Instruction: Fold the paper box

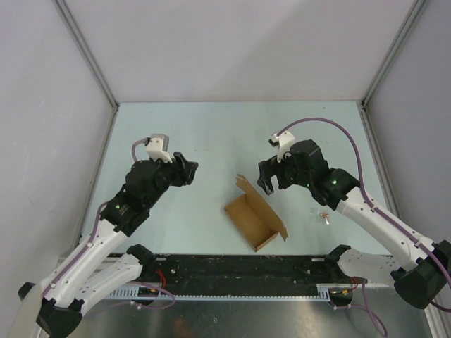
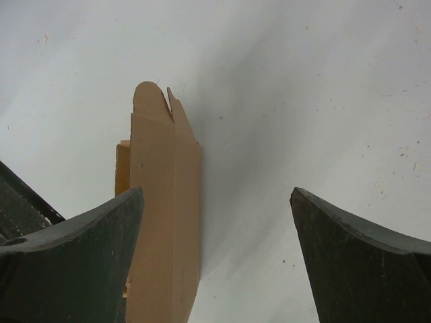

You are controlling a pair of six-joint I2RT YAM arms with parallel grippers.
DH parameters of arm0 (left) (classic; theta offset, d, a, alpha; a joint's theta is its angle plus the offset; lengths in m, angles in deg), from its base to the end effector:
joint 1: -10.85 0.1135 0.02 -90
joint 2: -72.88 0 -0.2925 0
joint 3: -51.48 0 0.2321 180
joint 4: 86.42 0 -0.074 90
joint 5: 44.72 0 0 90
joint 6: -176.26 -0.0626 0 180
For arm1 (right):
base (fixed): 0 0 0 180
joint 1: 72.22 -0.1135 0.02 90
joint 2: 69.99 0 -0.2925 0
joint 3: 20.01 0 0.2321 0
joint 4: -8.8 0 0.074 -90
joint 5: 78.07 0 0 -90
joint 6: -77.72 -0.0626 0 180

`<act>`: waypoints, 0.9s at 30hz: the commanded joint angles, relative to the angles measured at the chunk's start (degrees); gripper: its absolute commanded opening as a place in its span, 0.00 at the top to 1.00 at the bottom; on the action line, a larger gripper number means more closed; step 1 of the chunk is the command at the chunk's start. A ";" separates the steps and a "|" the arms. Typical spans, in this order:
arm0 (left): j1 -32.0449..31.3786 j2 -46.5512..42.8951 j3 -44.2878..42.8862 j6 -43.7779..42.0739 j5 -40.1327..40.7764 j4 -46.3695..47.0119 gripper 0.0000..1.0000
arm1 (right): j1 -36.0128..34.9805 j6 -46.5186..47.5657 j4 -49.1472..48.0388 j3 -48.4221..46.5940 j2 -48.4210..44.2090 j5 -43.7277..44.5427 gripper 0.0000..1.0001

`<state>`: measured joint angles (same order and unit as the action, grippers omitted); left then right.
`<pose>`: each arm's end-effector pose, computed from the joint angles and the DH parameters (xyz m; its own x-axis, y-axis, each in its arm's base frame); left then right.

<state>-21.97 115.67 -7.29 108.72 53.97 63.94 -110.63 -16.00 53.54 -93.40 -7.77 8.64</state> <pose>0.1400 -0.0791 0.3440 -0.3410 -0.2295 -0.9116 0.3053 0.8902 -0.3383 0.1742 0.1427 0.3418 -0.4750 -0.2940 -0.8294 -0.6282 0.7733 0.0857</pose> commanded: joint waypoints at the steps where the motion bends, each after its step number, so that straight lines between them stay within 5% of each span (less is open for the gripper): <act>1: 0.30 0.98 0.02 -1.10 -0.07 1.21 0.39 | 0.09 2.58 -2.78 -2.50 -0.78 0.74 0.04; 27: 0.21 0.98 0.46 -1.19 0.10 1.21 0.37 | 0.18 3.55 -3.04 -2.41 -2.10 0.92 0.04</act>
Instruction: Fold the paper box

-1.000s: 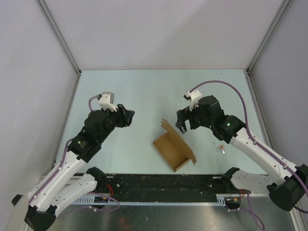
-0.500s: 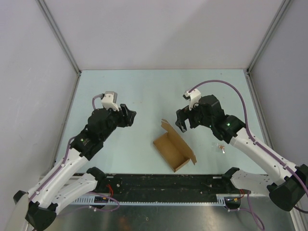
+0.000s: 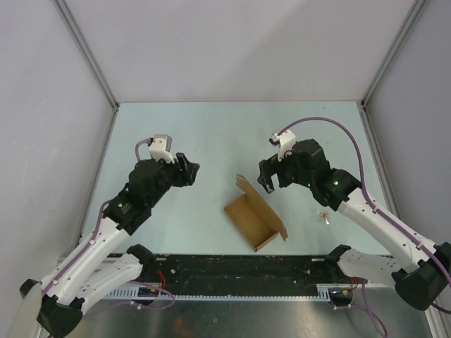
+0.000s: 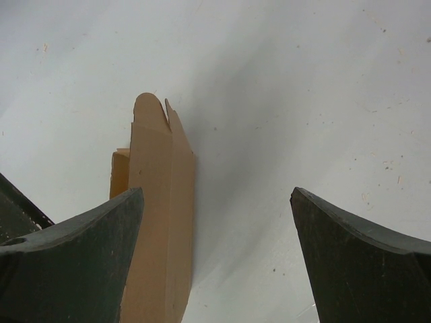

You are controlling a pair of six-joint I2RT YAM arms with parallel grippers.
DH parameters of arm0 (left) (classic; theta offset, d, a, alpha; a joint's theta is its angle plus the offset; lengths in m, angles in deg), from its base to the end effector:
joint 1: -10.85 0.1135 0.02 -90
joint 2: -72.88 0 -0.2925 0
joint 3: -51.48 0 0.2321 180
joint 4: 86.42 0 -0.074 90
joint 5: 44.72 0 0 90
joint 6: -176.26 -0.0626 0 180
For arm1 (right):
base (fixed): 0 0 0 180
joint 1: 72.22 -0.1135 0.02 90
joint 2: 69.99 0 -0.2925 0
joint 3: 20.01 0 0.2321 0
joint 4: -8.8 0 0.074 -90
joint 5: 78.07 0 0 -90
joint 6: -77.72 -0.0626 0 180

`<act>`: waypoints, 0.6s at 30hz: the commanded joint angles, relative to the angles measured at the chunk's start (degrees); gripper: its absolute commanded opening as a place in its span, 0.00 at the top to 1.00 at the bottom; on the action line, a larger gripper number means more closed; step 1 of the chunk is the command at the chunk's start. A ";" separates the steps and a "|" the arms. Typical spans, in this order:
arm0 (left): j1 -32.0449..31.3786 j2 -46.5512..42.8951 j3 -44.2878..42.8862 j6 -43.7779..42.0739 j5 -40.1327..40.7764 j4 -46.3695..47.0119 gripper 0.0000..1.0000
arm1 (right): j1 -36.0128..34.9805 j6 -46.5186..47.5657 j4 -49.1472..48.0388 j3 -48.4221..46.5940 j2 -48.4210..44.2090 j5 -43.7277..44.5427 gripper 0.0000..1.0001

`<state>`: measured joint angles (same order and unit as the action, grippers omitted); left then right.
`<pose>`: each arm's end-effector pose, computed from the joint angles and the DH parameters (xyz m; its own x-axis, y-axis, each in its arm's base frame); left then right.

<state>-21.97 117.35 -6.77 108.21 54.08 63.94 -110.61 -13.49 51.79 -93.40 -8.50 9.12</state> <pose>0.1459 -0.0827 0.3366 -0.3670 -0.2029 -0.9078 0.2962 0.8996 -0.3208 0.1740 0.1418 0.3479 -0.4184 -0.3046 -0.8556 -0.6445 0.7634 0.0434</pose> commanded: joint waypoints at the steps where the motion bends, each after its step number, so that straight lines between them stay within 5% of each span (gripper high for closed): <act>1: 0.30 -0.70 -0.06 -0.69 -0.01 1.21 0.37 | 0.16 1.04 -1.29 -2.41 -1.38 0.44 0.04; 18: 0.30 -0.79 0.20 -0.60 -0.01 1.30 0.37 | 0.07 2.36 -0.68 -2.41 -1.47 0.70 0.04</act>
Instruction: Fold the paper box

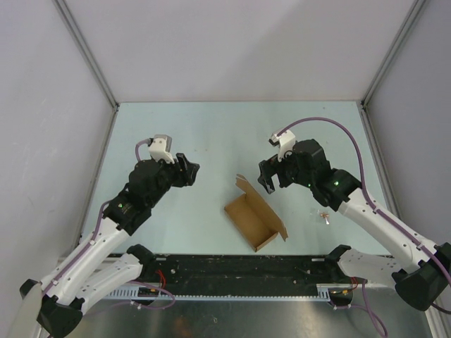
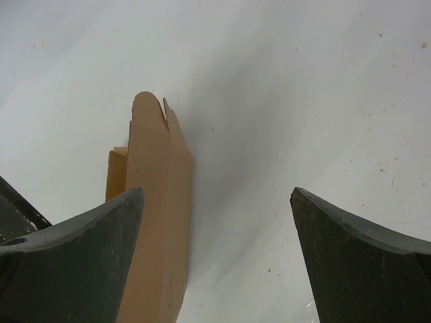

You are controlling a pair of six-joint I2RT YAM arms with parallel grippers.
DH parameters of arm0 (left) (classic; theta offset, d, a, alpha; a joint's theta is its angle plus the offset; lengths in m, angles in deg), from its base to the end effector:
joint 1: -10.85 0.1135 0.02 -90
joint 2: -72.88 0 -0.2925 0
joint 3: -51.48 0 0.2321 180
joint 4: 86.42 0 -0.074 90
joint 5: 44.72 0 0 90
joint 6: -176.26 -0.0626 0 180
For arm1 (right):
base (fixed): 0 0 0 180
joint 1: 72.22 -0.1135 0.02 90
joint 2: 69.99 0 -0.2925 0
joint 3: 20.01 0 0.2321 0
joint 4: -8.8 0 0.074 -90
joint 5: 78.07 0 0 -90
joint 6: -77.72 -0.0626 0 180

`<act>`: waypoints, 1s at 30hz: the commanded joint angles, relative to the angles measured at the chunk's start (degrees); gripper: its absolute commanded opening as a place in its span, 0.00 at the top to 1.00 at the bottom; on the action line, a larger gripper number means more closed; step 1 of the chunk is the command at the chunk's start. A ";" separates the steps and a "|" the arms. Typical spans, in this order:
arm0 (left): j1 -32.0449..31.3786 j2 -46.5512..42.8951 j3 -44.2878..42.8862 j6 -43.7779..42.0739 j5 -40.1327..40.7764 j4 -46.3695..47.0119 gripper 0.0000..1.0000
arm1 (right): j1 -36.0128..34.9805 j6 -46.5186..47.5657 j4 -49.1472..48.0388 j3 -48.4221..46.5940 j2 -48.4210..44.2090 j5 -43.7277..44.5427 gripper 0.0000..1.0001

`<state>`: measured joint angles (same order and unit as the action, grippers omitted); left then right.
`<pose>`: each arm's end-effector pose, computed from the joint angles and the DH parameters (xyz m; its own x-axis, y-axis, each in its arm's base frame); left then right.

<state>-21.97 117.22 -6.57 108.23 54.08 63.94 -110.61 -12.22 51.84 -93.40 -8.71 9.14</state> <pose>0.1455 -0.0824 0.3357 -0.3680 -0.2026 -0.9075 0.2958 0.8998 -0.3208 0.1733 0.1412 0.3485 -0.4022 -0.3200 -0.8578 -0.6534 0.7566 0.0241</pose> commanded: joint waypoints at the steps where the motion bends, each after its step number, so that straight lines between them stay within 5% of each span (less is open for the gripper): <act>1: 0.30 -0.74 0.00 -0.53 -0.10 1.21 0.37 | 0.16 1.00 -0.72 -2.41 -1.16 0.68 0.04; 30: 0.30 -1.36 0.09 -0.27 -0.53 1.12 0.36 | -0.02 0.82 -0.37 -2.41 -1.25 -0.55 0.04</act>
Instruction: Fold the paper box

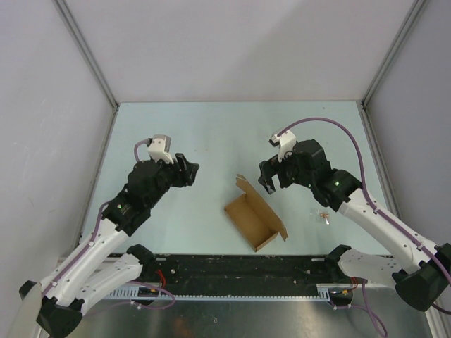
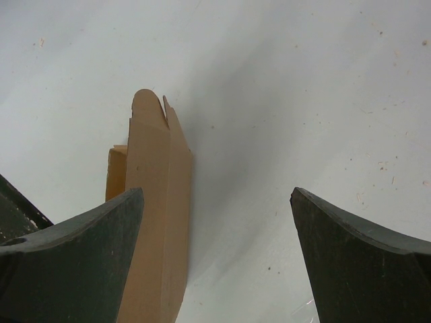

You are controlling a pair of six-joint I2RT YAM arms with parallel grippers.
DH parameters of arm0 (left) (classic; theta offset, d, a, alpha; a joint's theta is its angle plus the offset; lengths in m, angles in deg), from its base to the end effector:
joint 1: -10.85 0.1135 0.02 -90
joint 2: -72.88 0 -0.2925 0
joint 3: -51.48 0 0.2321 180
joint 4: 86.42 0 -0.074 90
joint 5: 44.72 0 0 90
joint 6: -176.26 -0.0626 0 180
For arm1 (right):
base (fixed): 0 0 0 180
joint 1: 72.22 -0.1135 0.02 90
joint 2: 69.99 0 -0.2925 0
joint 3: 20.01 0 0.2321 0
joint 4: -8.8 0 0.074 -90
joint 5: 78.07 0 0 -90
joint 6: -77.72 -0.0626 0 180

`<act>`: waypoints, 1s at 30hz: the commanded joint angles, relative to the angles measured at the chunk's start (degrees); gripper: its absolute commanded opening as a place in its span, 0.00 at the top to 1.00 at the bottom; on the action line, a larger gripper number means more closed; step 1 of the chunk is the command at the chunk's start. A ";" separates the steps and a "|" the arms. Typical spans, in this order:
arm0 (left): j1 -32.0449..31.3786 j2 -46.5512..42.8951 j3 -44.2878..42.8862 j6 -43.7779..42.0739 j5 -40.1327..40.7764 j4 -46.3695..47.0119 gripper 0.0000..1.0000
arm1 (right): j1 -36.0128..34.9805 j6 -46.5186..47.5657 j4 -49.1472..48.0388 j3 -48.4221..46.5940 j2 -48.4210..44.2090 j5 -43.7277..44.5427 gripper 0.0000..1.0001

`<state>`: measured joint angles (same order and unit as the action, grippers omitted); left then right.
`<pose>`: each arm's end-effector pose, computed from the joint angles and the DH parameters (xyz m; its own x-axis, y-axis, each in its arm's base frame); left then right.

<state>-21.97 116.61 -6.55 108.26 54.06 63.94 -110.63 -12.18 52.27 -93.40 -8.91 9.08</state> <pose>0.1435 -0.0812 0.3371 -0.3604 -0.2081 -0.9093 0.2987 0.8977 -0.3238 0.1721 0.1405 0.3484 -0.4043 -0.3228 -0.8558 -0.6546 0.7556 0.0242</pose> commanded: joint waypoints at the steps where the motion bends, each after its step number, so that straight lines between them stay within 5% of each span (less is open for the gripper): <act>1: 0.21 -0.83 0.07 -0.20 -0.51 1.21 0.37 | 0.01 0.78 -0.80 -2.41 -1.05 -0.49 0.04; 30: 0.30 -1.36 -0.55 -0.29 -1.04 1.12 0.36 | -0.08 1.04 -0.89 -2.41 -1.40 -0.93 0.04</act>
<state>-21.97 115.73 -6.55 108.26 53.88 63.94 -110.63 -12.16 52.27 -93.40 -8.93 8.47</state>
